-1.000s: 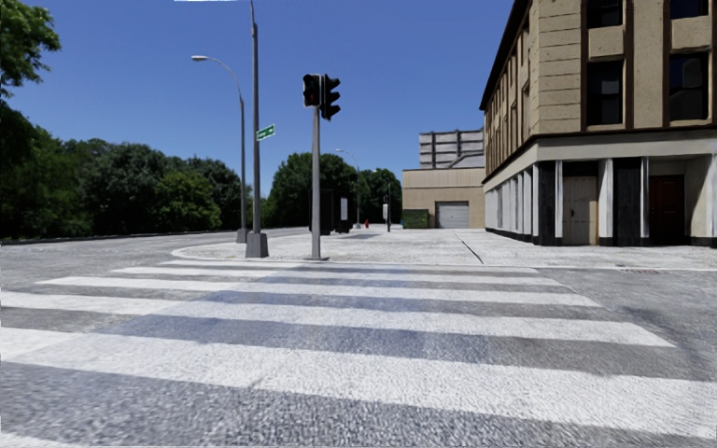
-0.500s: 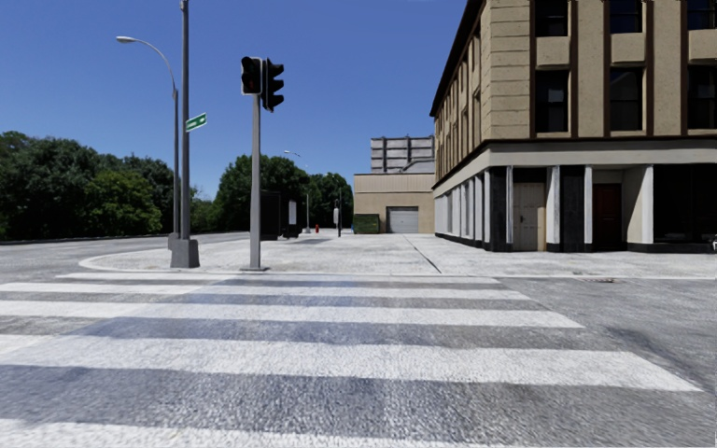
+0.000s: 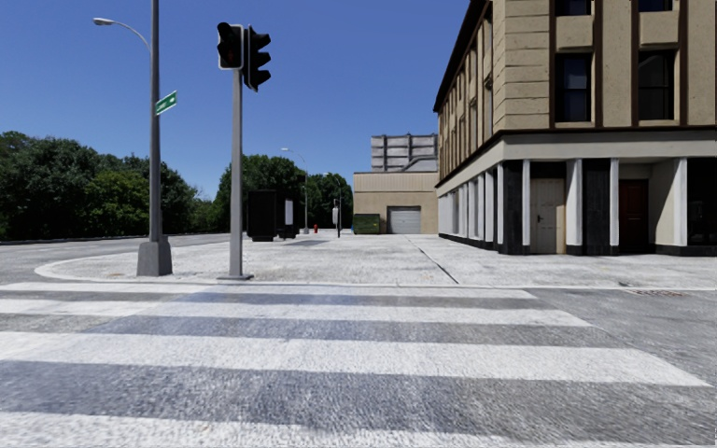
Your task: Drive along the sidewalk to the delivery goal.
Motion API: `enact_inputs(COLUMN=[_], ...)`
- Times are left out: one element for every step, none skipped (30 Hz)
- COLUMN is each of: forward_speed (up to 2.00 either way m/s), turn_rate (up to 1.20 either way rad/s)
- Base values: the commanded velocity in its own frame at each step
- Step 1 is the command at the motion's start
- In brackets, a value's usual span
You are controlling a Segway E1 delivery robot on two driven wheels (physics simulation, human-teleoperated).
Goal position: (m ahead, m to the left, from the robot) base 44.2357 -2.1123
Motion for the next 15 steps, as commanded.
enact_inputs(forward_speed=[2.0, 2.0, 2.0, 2.0, 2.0, 2.0, 2.0, 2.0, 2.0, 2.0, 2.0, 2.0, 2.0, 2.0, 2.0], turn_rate=[0.0, 0.0, 0.0, 0.0, 0.0, 0.0, 0.0, 0.0, 0.0, 0.0, 0.0, 0.0, 0.0, 0.0, 0.0])
